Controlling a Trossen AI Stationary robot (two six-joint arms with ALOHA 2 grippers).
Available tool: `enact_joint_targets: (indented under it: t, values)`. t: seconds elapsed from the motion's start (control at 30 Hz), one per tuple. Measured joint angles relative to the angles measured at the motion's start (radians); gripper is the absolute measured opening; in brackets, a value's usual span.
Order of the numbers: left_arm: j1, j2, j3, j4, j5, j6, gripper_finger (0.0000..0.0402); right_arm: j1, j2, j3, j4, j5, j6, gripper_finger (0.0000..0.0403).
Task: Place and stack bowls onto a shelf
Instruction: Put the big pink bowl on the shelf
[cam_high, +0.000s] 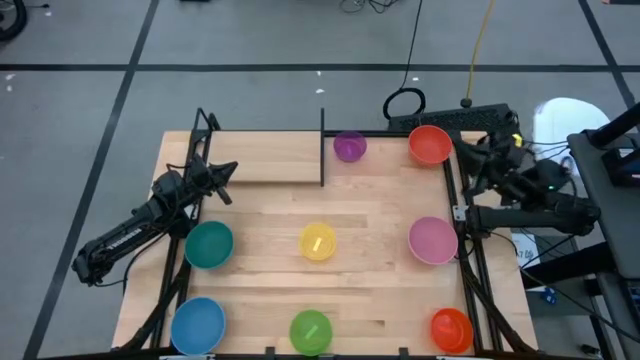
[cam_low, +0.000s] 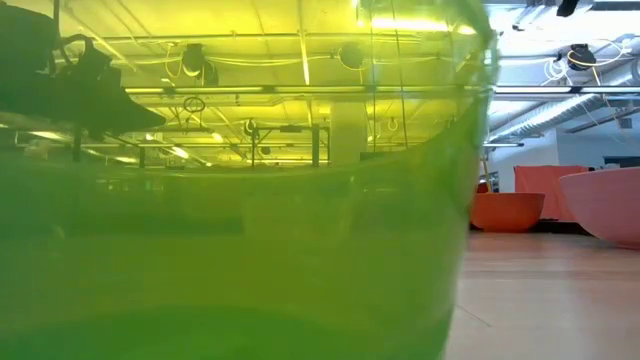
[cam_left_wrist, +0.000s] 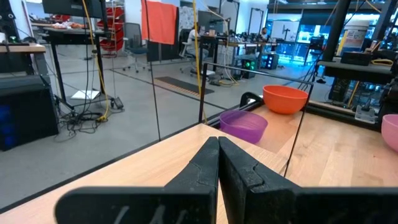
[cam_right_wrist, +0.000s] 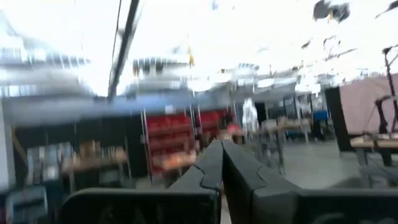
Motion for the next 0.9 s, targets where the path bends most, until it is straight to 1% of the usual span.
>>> enact_joint_targets:
  t: [0.23, 0.33, 0.43, 0.57, 0.63, 0.77, 0.83, 0.9]
  values:
    - [0.000, 0.000, 0.000, 0.000, 0.000, 0.000, 0.0008, 0.000, 0.003, 0.001, 0.182, 0.002, -0.028, 0.0000]
    - [0.000, 0.000, 0.000, 0.000, 0.000, 0.000, 0.0008, 0.000, 0.003, 0.001, 0.218, 0.005, -0.083, 0.0000]
    - [0.000, 0.000, 0.000, 0.000, 0.000, 0.000, 0.0008, 0.000, 0.003, 0.001, 0.206, 0.067, -0.155, 0.0000]
    - [0.000, 0.000, 0.000, 0.000, 0.000, 0.000, 0.0008, 0.000, 0.017, 0.001, 0.159, 0.212, -0.197, 0.0000]
    - [0.000, 0.000, 0.000, 0.000, 0.000, 0.000, 0.0008, 0.000, 0.030, 0.001, 0.142, 0.241, -0.214, 0.0000]
    - [0.000, 0.000, 0.000, 0.000, 0.000, 0.000, 0.0008, 0.000, 0.072, 0.001, 0.115, 0.245, -0.245, 0.0000]
    - [0.000, 0.000, 0.000, 0.000, 0.000, 0.000, 0.0008, 0.000, 0.098, 0.010, 0.076, 0.292, -0.271, 0.0000]
    - [0.000, 0.000, 0.000, 0.000, 0.000, 0.000, 0.0008, 0.000, 0.136, 0.039, 0.019, 0.369, -0.284, 0.0000]
